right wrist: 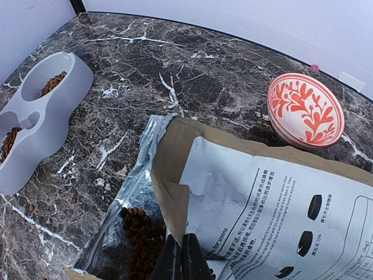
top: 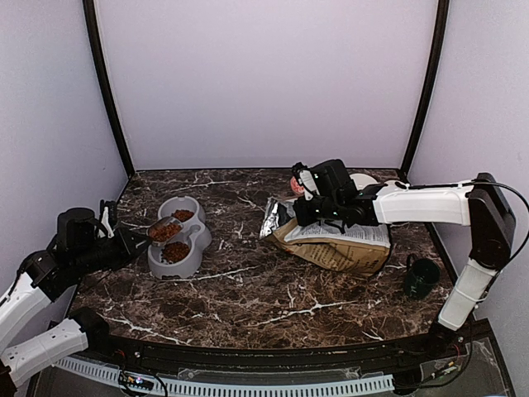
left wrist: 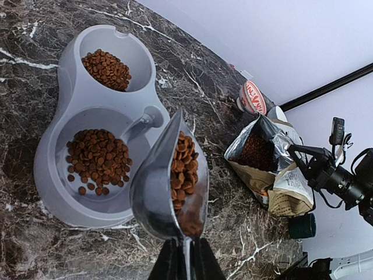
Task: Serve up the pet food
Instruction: Place the pet food in the pet food bowl.
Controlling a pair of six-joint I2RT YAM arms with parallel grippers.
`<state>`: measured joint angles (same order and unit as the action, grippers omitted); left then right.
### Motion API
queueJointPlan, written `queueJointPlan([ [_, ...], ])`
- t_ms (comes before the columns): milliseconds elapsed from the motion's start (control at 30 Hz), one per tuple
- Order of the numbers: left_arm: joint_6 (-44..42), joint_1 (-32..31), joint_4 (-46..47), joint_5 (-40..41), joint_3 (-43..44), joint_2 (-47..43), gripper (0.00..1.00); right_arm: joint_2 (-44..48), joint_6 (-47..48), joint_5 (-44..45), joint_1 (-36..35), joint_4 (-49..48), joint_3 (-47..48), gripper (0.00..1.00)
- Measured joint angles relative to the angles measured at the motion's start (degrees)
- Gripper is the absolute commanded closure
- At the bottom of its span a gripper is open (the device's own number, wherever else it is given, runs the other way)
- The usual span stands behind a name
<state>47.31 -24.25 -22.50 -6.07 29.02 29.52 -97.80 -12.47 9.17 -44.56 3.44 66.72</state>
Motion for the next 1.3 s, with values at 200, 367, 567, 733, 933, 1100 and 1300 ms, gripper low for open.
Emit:
queueJointPlan([
  [200,0.48,0.0,-2.08,2.34,0.0,-0.98,1.0,0.0,0.07,0.07,0.0,0.0,0.0,1.0],
  [367,0.81,0.11,-3.8,3.78,0.0,-1.09,1.0,0.0,0.17,0.07,0.0,0.0,0.0,1.0],
  [567,0.87,0.11,-6.16,5.25,0.15,-1.01,1.0,0.0,0.24,0.09,0.0,0.0,0.0,1.0],
  [733,0.79,0.11,-7.91,5.99,1.05,-0.39,1.0,0.07,0.26,0.11,0.0,0.0,0.0,1.0],
  [933,0.31,0.15,-8.72,6.19,1.29,0.98,1.0,1.09,0.44,0.26,0.0,-0.5,-1.64,1.0],
  [1100,-0.2,0.15,-9.38,6.21,1.97,1.92,1.0,2.16,0.52,0.28,0.0,-0.59,-2.45,1.0],
  [1300,-0.72,0.15,-10.29,6.36,3.26,4.07,1.0,2.78,0.66,0.28,0.0,-0.48,-2.89,1.0],
])
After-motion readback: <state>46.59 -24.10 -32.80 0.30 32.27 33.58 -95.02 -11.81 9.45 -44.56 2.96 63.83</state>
